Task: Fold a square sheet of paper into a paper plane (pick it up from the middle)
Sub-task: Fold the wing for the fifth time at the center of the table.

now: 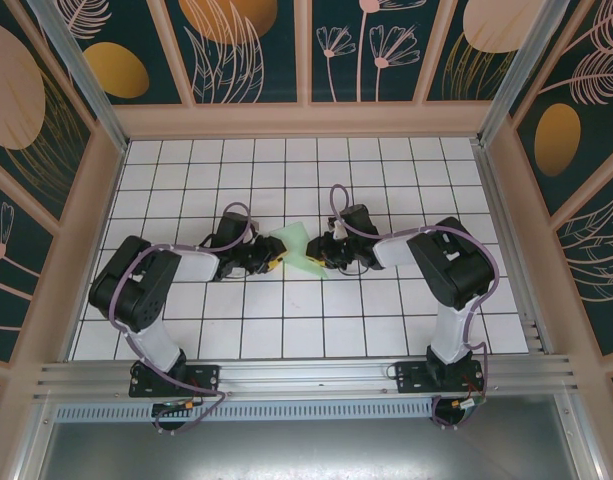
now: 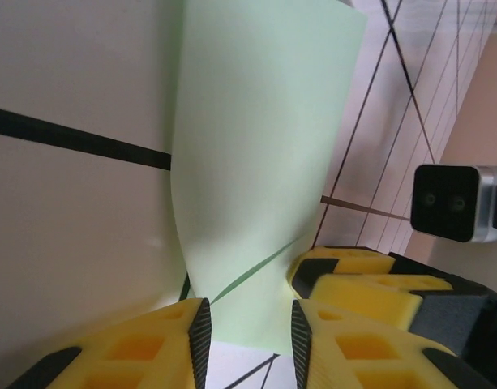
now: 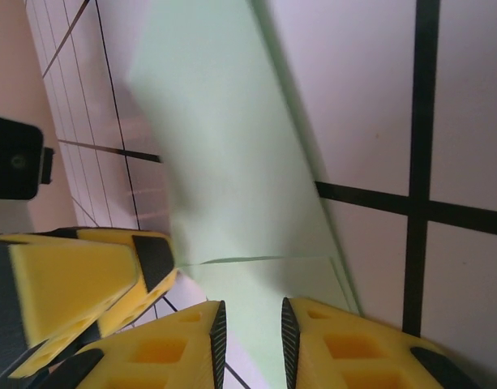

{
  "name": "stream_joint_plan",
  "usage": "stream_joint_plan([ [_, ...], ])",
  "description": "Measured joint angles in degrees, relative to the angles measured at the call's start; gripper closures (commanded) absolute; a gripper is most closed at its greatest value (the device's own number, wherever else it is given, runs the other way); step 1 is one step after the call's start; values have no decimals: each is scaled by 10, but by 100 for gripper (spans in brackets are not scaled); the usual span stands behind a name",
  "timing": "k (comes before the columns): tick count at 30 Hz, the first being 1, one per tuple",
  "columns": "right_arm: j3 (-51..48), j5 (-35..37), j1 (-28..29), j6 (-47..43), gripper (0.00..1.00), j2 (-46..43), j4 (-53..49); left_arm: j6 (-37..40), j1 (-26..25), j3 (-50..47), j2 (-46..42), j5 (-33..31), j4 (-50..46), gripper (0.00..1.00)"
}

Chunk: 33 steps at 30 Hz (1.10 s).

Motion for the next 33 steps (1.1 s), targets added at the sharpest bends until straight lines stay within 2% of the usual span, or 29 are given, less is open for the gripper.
stream_joint_plan([
  [9, -3, -6, -1, 1, 71, 0, 2, -1, 0, 1, 8, 7, 8, 57],
  [17, -3, -6, -2, 1, 71, 0, 2, 1, -3, -2, -22, -25, -21, 56],
  [22, -3, -6, -2, 1, 71, 0, 2, 1, -3, -2, -26, -28, -25, 56],
  [33, -3, -7, -2, 0, 70, 0, 3, 0, -3, 3, 0, 3, -14, 64],
])
